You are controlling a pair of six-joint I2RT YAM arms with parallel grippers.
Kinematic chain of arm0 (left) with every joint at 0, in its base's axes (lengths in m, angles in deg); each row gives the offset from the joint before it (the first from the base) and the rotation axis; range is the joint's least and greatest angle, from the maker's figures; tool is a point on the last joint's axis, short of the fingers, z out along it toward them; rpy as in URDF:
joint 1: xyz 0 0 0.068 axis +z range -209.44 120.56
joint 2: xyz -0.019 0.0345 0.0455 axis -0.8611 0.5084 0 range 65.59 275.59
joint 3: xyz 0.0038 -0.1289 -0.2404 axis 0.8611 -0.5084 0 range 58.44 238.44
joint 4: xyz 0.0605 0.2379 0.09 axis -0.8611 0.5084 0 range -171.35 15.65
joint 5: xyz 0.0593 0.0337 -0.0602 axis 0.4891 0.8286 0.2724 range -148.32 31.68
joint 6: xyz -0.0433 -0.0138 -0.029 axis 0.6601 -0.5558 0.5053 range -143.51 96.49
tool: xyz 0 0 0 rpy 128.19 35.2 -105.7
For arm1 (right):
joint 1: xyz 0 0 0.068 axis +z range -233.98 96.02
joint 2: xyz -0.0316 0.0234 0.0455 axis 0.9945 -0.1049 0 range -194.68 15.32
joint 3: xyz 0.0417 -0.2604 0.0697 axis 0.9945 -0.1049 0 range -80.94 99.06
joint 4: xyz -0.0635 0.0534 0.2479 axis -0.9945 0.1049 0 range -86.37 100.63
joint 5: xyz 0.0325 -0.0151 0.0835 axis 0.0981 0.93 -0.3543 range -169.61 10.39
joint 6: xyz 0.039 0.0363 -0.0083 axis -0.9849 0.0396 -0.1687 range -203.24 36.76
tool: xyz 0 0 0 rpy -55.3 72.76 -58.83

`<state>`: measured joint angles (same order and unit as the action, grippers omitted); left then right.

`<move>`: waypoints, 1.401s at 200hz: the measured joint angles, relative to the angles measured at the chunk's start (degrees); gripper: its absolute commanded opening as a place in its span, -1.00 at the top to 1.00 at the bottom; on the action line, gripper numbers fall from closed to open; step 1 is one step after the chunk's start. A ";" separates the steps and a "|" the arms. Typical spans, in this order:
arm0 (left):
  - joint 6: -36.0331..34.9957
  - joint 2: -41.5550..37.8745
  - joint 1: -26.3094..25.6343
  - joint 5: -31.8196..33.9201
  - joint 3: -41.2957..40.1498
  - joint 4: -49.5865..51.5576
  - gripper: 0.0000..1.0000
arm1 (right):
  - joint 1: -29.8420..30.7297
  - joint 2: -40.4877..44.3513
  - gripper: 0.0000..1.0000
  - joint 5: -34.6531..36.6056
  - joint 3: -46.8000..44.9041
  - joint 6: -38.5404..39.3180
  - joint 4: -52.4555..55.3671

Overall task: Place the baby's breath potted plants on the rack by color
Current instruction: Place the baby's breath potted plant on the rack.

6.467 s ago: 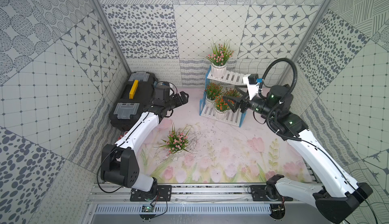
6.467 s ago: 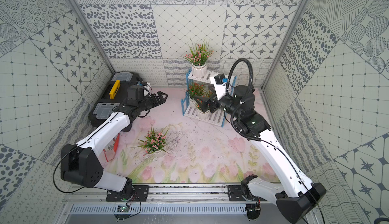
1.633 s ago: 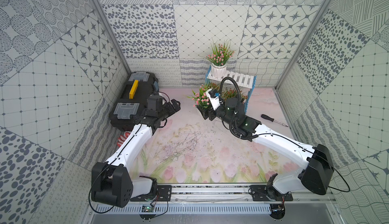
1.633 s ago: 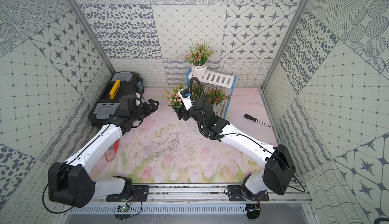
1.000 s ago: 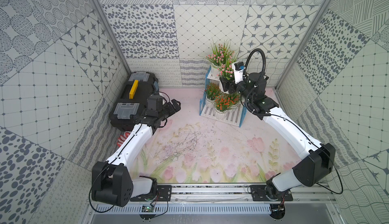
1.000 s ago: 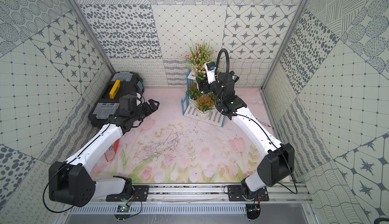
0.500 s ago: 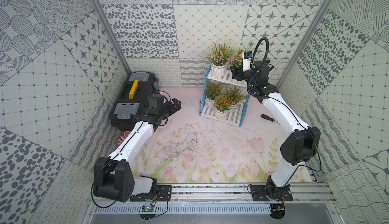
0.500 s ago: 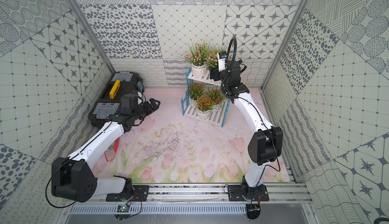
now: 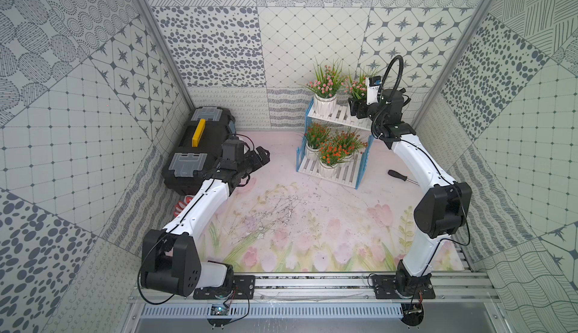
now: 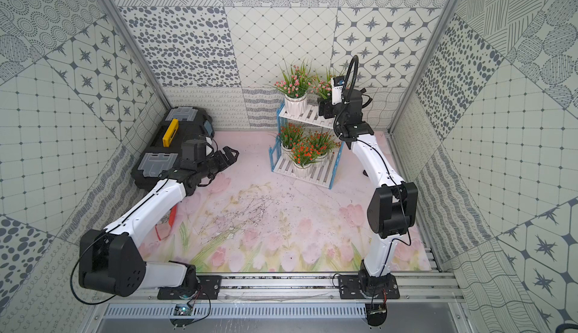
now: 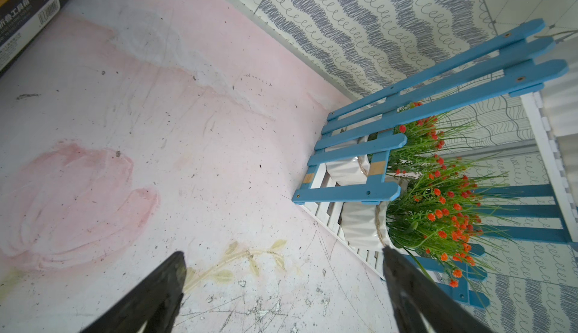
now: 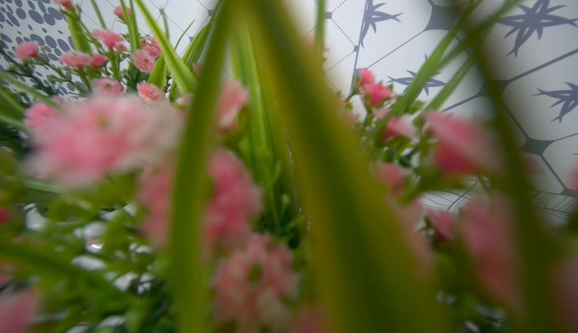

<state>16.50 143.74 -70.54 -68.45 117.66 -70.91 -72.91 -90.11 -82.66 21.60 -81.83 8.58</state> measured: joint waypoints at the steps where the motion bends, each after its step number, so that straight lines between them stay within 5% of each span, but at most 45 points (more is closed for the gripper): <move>1: 0.00 0.02 0.00 0.00 0.00 0.00 -0.97 | 0.00 0.00 -0.61 -0.02 0.00 -0.02 0.00; 164: 0.09 0.09 0.28 -1.05 -0.13 -0.98 -0.97 | -0.42 0.26 -0.63 -1.66 1.25 -0.52 3.72; 234: 0.28 0.09 0.28 -1.51 -0.17 -1.29 -0.97 | -0.57 0.26 -0.95 -2.54 2.23 -0.39 5.84; 280: 0.28 0.09 0.28 -1.51 -0.24 -1.33 -0.97 | -0.57 0.28 -0.96 -2.97 2.82 -0.35 6.01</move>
<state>16.79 143.83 -70.25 -69.96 117.42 -72.24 -73.48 -89.83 -85.63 24.42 -82.18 14.59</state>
